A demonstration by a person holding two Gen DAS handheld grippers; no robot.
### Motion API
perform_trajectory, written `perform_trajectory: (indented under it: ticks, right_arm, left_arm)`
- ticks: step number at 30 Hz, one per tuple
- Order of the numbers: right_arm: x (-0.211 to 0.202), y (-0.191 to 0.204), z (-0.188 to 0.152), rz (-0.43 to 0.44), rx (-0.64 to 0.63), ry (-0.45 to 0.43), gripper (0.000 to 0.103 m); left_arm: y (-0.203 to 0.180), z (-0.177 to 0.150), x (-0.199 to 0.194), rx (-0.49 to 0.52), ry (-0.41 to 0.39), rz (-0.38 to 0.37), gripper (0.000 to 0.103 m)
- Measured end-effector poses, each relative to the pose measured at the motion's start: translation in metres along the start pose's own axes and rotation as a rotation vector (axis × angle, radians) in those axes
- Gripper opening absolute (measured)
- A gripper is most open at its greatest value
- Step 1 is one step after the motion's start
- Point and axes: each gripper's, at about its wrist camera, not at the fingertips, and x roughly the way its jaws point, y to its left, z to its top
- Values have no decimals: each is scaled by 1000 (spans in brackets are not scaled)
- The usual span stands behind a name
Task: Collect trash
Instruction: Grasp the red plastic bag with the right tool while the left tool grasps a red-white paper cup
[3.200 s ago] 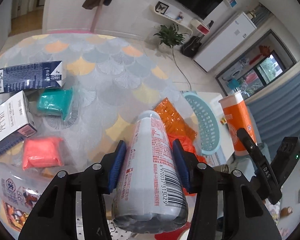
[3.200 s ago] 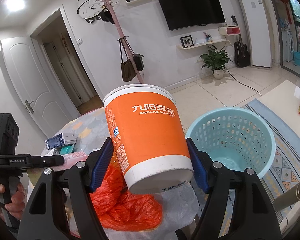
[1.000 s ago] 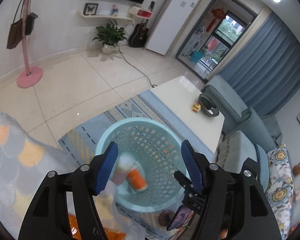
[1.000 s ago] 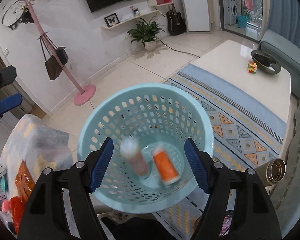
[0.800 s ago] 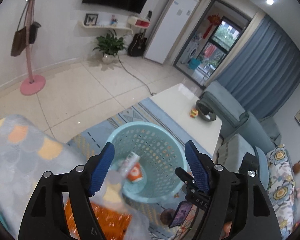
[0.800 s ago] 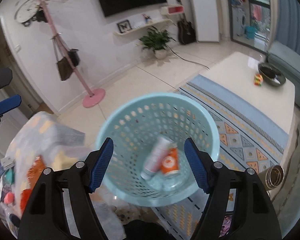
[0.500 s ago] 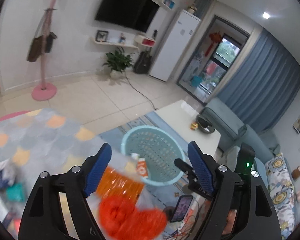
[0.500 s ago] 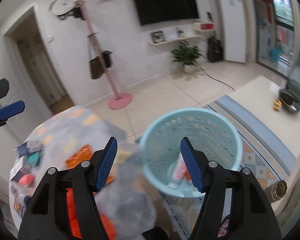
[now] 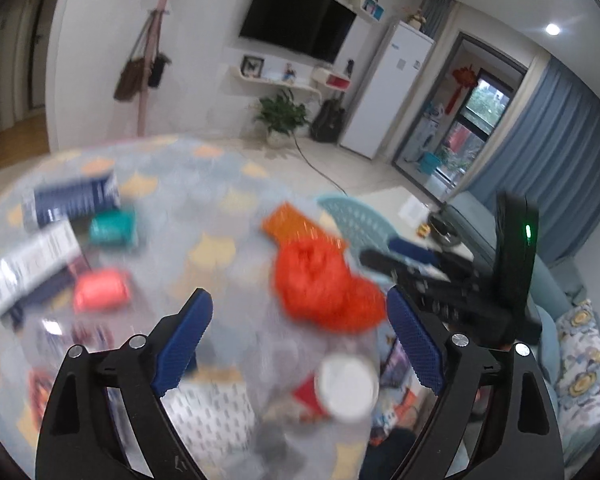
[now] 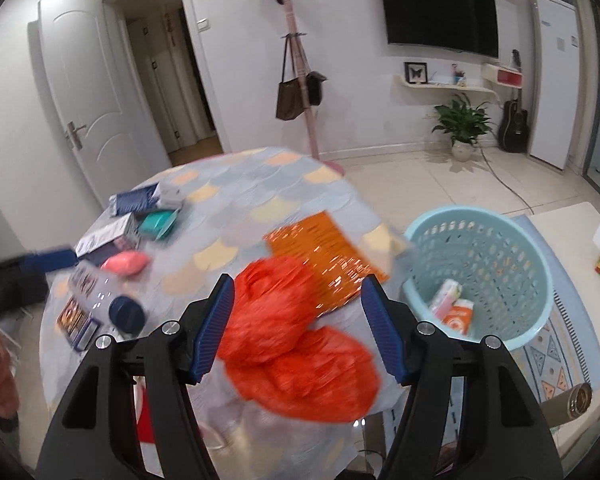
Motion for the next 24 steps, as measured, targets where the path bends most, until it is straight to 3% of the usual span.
perform_trajectory:
  ticks: [6, 14, 19, 24]
  right_arm:
    - [5, 3, -18, 9, 24, 29, 62]
    - [13, 5, -27, -3, 36, 56, 70]
    - [27, 7, -32, -19, 34, 82, 73]
    - [36, 10, -31, -1, 32, 94, 74]
  left_arm:
    - [-3, -47, 16, 33, 85, -78, 86]
    - [-16, -68, 43, 149, 126, -11, 86]
    - [-18, -69, 55, 141, 144, -32, 66]
    - [-20, -72, 52, 124, 128, -38, 64]
